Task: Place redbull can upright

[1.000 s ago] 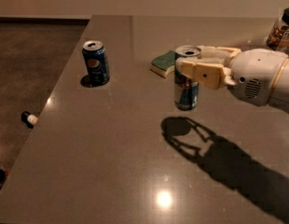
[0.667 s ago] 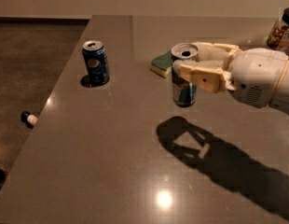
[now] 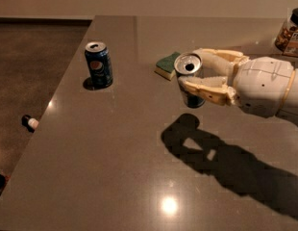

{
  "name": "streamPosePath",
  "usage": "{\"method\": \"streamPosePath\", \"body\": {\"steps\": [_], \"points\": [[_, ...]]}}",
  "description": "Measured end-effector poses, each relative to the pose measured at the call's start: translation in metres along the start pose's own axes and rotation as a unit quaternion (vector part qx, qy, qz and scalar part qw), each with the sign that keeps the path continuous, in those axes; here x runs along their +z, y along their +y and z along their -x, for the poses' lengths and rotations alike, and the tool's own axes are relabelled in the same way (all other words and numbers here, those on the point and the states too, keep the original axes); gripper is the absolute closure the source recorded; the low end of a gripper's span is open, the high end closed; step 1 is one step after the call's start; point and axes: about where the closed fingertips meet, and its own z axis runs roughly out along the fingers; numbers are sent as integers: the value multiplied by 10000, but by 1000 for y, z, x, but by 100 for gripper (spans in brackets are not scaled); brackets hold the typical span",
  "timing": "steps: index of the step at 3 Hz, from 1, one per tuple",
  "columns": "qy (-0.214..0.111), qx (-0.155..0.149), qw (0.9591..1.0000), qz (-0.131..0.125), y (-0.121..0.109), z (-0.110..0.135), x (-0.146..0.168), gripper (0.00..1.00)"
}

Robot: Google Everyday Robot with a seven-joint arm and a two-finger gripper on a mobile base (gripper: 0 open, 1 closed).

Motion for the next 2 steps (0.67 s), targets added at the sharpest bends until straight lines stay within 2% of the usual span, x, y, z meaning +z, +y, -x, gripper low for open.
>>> {"method": "streamPosePath", "body": {"steps": [1,2], "points": [[-31,100,9998,-194,-3,-16,-3,100],[-115,408,9979,-489,-9,-25,-6,100]]}}
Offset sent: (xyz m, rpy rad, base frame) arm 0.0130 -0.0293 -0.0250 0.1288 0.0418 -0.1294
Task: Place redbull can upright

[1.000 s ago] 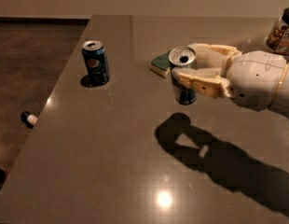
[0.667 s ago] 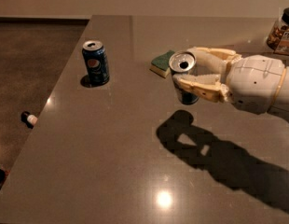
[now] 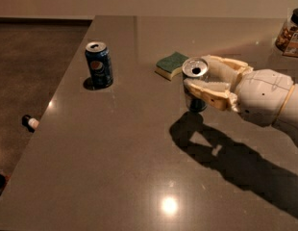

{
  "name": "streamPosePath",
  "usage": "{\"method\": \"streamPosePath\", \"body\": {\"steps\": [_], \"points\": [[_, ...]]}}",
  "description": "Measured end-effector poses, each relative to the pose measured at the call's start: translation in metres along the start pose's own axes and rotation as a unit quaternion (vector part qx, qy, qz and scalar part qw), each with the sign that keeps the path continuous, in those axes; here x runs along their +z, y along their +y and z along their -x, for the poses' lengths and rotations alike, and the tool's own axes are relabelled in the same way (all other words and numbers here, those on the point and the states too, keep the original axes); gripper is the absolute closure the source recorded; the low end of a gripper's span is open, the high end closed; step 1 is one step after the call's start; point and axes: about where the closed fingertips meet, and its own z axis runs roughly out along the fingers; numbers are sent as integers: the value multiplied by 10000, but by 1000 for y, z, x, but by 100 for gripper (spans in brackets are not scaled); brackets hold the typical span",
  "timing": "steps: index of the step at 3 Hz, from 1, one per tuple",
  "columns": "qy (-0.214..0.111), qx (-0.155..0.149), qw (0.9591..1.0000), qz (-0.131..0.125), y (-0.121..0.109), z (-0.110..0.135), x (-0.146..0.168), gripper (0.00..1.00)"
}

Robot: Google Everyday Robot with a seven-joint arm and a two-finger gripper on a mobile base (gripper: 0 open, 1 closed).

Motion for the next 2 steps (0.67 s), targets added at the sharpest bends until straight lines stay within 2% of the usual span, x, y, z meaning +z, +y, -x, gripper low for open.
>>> {"method": "streamPosePath", "body": {"steps": [1,2], "points": [[-61,224,9996,-187,-4,-5,0,100],[64,559,9976,-412,-9,-17,2,100]]}}
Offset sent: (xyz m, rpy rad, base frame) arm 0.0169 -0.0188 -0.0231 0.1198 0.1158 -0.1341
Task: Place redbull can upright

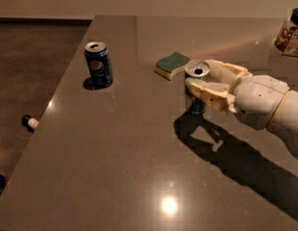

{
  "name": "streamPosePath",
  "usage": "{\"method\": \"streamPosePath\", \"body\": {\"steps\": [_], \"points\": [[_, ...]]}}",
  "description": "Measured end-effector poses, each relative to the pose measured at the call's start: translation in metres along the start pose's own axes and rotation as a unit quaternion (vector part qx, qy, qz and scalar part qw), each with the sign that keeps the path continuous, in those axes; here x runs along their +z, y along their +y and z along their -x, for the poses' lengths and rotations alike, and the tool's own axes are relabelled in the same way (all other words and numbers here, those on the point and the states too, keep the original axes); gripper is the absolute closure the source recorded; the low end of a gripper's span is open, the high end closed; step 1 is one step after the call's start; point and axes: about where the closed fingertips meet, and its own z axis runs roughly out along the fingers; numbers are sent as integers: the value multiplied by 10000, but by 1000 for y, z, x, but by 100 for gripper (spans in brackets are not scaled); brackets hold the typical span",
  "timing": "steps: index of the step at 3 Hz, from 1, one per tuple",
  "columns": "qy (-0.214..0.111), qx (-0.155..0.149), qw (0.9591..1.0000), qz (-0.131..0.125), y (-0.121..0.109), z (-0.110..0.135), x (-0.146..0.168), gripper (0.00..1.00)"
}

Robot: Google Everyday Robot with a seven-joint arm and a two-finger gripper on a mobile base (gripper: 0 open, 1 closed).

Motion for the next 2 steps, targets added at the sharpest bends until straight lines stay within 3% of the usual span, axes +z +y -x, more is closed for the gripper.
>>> {"method": "streamPosePath", "body": {"steps": [1,2], "points": [[174,304,9993,-120,-5,-9,2,100],[227,566,9978,-272,-8,-16,3,82]]}}
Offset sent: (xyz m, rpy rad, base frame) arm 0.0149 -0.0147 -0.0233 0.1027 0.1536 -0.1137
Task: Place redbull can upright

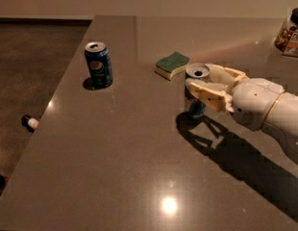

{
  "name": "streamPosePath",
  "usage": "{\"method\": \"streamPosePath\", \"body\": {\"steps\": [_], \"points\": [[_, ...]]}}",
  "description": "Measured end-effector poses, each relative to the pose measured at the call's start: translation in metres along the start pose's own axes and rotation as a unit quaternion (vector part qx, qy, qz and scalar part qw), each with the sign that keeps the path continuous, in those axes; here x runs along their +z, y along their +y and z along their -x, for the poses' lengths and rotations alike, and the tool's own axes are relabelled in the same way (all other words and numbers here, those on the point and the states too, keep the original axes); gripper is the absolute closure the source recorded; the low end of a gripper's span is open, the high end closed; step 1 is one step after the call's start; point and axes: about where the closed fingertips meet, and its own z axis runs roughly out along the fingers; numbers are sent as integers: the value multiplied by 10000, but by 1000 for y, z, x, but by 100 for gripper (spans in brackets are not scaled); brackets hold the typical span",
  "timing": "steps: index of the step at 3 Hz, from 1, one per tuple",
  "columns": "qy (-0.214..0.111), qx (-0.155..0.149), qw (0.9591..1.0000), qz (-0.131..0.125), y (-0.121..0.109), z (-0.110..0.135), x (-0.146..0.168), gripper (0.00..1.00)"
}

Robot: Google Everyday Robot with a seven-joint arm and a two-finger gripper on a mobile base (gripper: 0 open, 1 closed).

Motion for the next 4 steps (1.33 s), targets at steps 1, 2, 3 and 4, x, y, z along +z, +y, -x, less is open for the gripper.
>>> {"method": "streamPosePath", "body": {"steps": [1,2,3,4], "points": [[-129,28,9999,-99,-3,0,-2,59],[-132,-8,9999,-74,0,1,-1,36],[-132,-19,9999,-58,1,3,1,13],[-133,-31,9999,-40,3,4,2,0]]}}
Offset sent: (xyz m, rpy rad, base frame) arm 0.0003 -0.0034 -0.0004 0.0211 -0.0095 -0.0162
